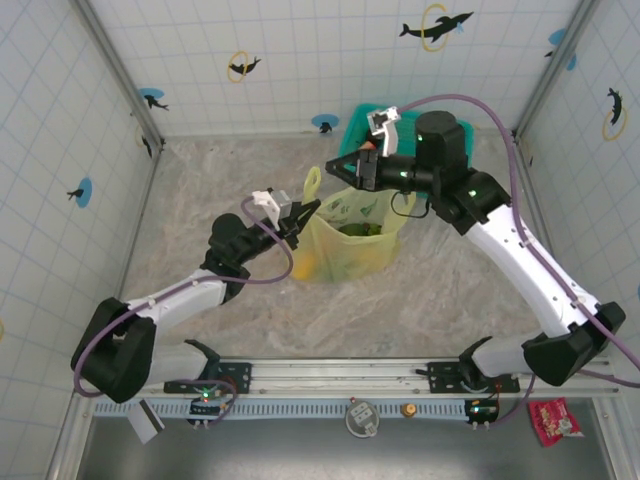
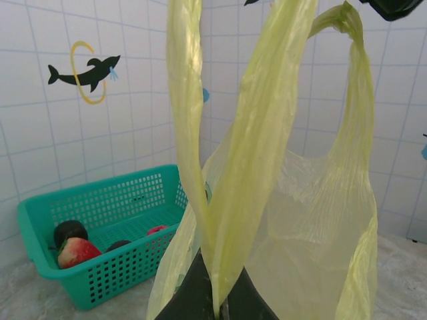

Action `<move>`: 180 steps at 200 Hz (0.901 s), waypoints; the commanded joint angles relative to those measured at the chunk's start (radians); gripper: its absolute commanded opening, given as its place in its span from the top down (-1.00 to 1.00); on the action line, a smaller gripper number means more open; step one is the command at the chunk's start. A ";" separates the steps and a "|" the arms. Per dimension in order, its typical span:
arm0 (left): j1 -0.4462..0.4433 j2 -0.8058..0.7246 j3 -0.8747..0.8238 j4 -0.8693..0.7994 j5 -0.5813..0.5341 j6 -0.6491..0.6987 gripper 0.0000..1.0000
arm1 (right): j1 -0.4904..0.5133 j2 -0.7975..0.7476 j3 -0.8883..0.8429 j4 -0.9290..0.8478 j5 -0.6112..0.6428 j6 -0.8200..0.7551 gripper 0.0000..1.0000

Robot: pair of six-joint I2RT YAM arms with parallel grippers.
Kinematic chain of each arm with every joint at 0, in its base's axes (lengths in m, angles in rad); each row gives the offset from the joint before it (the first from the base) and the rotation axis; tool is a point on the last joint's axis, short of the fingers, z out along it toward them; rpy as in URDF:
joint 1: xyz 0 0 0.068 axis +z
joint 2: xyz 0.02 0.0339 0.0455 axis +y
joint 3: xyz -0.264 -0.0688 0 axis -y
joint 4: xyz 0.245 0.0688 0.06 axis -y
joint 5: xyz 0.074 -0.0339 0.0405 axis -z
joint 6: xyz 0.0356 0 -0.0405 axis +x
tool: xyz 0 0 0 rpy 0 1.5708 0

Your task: Place the fake fruits into the plastic bag and tie a complex knot

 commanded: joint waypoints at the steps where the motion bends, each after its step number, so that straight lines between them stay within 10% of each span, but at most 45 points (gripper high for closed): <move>1: -0.013 -0.016 0.010 -0.015 0.001 0.018 1.00 | 0.051 0.053 0.092 -0.071 0.065 -0.069 -0.02; 103: -0.021 -0.045 0.014 -0.062 -0.007 0.046 1.00 | 0.063 0.121 0.095 -0.103 0.137 -0.076 0.21; 137: -0.020 -0.052 0.017 -0.086 -0.017 0.058 1.00 | 0.058 0.111 0.076 -0.107 0.142 -0.088 1.00; 180: -0.021 -0.096 -0.010 -0.141 -0.025 0.103 1.00 | -0.062 0.028 -0.065 -0.040 0.145 -0.057 1.00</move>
